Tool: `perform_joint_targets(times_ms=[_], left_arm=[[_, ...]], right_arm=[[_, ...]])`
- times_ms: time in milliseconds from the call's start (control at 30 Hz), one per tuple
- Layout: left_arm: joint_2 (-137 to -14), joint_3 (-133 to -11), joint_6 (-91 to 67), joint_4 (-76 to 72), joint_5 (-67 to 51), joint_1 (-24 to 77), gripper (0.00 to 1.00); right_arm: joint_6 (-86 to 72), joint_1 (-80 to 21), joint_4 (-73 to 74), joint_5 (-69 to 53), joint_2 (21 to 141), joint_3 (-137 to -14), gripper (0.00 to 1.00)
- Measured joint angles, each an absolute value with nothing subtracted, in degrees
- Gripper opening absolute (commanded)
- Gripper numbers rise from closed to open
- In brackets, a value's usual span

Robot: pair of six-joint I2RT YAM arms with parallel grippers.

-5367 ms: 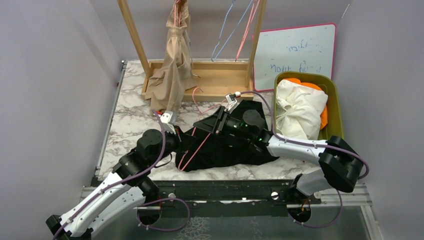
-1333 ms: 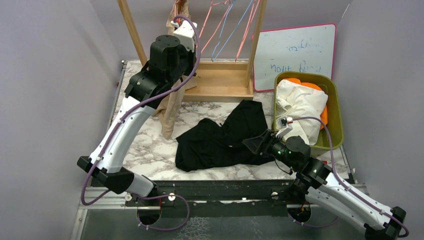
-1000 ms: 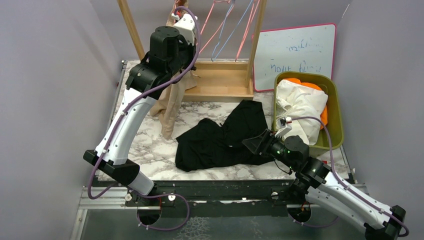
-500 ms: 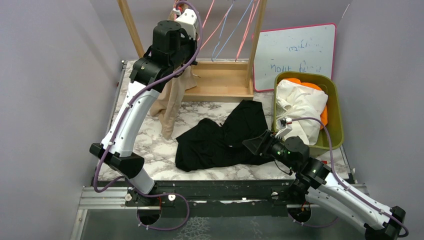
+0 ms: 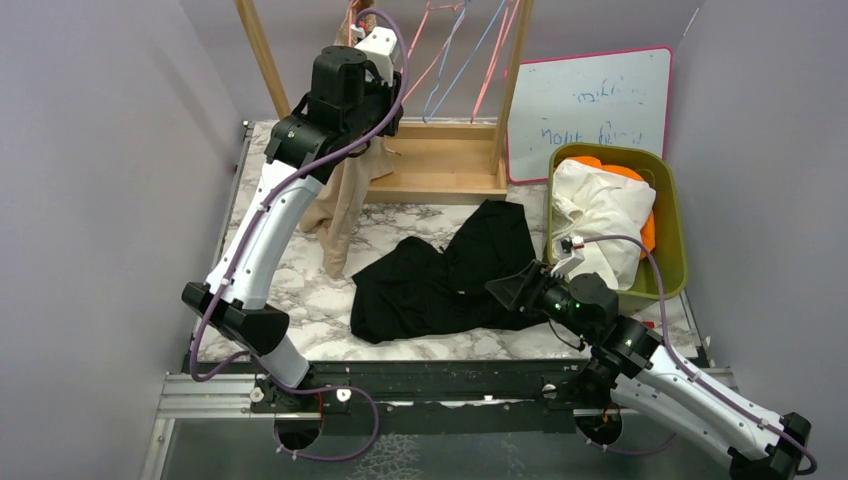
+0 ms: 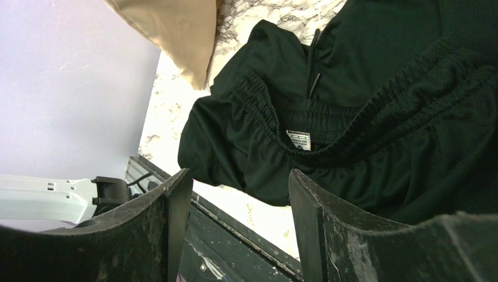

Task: Remove the shorts from the hanger
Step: Place the hanger on the clothes rod.

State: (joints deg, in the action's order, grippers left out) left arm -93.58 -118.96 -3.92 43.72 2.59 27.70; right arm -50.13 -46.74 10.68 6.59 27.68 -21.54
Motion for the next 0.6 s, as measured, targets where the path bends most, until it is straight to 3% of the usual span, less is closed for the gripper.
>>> perform_joint_targets(times_ms=[167,367,600], left_arm=[[-90.91,-114.43,-4.56,43.86,2.13,27.70,0.57],[-85.58,-107.83,-5.13,43.38,1.91,27.70,0.72],[-73.03,-91.26,-6.17,40.14,1.76,27.70,0.93]], right_arm=[[-48.77,-46.74,11.00,6.94,28.25,-21.58,0.67],[-46.19,-46.74,13.96,7.66,33.04,-24.18,0.81],[-42.46,-46.74,15.20,6.59,42.87,-29.39,0.86]])
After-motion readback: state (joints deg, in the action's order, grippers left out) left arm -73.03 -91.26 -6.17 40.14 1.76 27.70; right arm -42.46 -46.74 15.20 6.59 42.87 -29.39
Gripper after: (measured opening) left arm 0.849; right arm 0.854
